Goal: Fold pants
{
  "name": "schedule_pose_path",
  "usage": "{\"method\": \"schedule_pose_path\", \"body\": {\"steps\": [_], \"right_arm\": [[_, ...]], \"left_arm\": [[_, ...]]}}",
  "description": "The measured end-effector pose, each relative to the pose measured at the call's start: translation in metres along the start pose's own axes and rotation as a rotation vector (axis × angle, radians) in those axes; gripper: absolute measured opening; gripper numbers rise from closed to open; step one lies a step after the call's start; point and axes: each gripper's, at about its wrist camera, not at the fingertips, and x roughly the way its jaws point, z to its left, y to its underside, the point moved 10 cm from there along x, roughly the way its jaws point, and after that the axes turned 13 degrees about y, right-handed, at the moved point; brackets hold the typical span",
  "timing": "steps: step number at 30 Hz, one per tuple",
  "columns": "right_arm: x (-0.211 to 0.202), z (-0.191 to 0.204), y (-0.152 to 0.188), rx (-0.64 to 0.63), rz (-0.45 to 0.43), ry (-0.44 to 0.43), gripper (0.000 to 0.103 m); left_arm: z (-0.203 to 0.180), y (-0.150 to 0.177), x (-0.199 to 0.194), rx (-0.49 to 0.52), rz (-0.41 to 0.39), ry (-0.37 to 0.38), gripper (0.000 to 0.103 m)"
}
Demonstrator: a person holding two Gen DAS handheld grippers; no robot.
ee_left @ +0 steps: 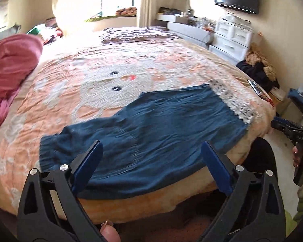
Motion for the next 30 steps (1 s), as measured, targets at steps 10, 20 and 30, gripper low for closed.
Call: {"method": "schedule_pose_path", "body": {"steps": [10,20,30], "right_arm": [[-0.002,-0.010,-0.006,0.067,-0.016,0.003,0.082],[0.022,-0.012,-0.010,0.134,0.007,0.002,0.082],[0.069,-0.011,-0.004,0.207,0.106,-0.005,0.082]], "left_arm": [[-0.074,-0.042,0.047,0.146,0.026,0.105,0.093],[-0.106,-0.079,0.121,0.205,0.087,0.171,0.093],[-0.101,-0.109,0.212,0.173,0.161,0.240,0.093]]}}
